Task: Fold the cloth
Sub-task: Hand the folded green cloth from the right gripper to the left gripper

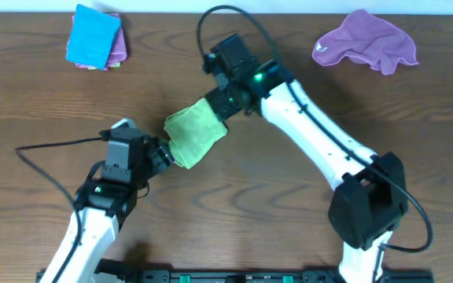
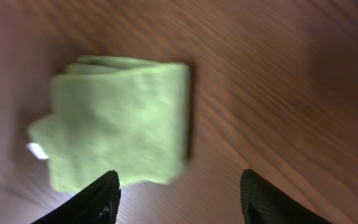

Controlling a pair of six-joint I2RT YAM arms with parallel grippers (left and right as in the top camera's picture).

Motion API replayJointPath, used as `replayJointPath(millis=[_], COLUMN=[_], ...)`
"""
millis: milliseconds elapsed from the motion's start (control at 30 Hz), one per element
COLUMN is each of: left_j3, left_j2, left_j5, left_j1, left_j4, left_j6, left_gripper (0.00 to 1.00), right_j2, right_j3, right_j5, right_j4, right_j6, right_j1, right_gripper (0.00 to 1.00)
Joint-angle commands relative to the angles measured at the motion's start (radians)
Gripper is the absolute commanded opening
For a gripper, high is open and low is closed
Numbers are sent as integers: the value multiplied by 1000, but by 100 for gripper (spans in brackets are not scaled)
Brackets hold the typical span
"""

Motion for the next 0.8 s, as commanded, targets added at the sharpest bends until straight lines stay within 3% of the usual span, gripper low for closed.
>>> replayJointPath(millis=[0, 133, 333, 600, 767], left_j3=[-9, -10, -10, -10, -10], left_j2=[89, 208, 303, 372, 420], left_j5=[100, 219, 252, 259, 259], left_j1=[7, 7, 7, 7, 7], left_j4=[28, 93, 186, 282, 330], left_j6=[-5, -30, -91, -163, -192], left_gripper=[81, 84, 89, 89, 90], right_j2=[-9, -9, -9, 5, 20], right_j3=[-2, -2, -2, -2, -2], right_j5=[-16, -16, -23, -127, -147], right_j4=[-34, -70, -78, -38, -19], right_j6=[-13, -18, -54, -114, -114], right_j1=[-48, -92, -104, -115, -119], right_gripper=[66, 82, 90, 83, 85])
